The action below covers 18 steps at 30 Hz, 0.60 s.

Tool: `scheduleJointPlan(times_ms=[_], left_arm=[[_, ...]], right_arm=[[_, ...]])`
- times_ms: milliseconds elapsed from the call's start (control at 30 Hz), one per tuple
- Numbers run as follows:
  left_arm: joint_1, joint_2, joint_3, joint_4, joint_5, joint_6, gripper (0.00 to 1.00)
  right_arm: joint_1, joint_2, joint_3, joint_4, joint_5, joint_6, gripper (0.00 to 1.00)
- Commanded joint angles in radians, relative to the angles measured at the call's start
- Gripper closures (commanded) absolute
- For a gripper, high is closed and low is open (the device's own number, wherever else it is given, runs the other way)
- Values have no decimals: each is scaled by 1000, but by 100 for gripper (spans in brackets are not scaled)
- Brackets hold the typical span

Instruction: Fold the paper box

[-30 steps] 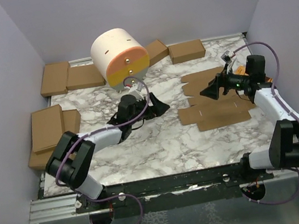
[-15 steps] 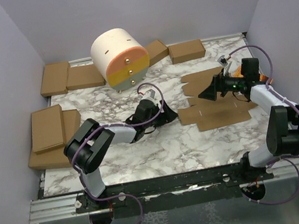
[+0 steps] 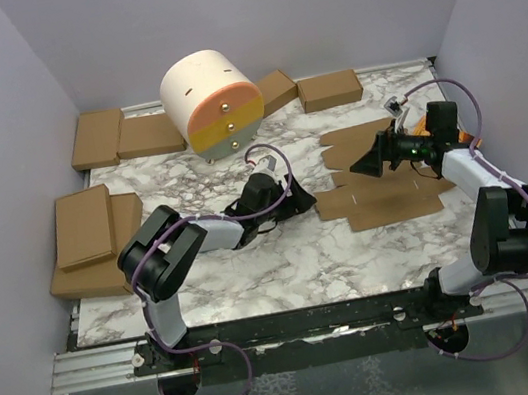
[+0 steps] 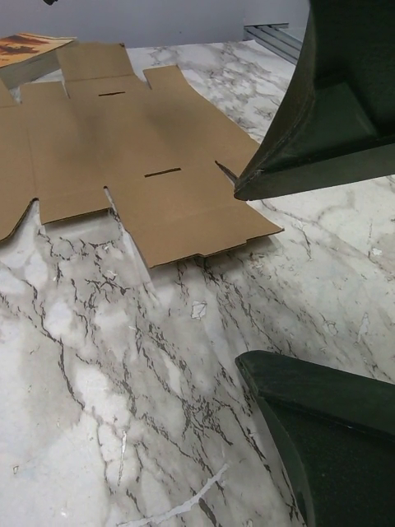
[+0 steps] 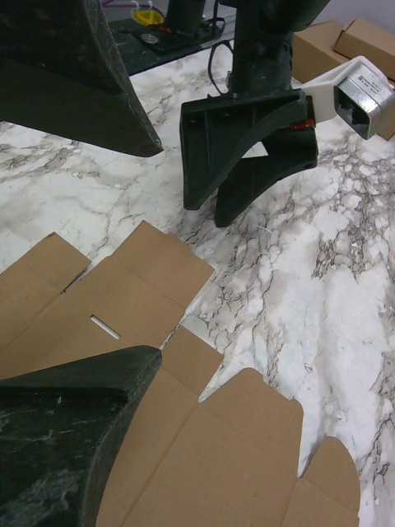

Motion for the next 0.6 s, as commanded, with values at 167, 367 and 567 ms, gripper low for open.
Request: scheduleJointPlan(times_ms=[167, 367, 567], left_arm=[[-5, 29, 30, -3, 2, 19, 23], [-6, 34, 29, -4, -1, 17, 23], [-10, 42, 23, -5, -7, 10, 23]], right_arm=[[-4, -20, 31, 13, -18, 7, 1], [-4, -19, 31, 13, -14, 13, 1], [-4, -19, 33, 12, -9, 14, 1]])
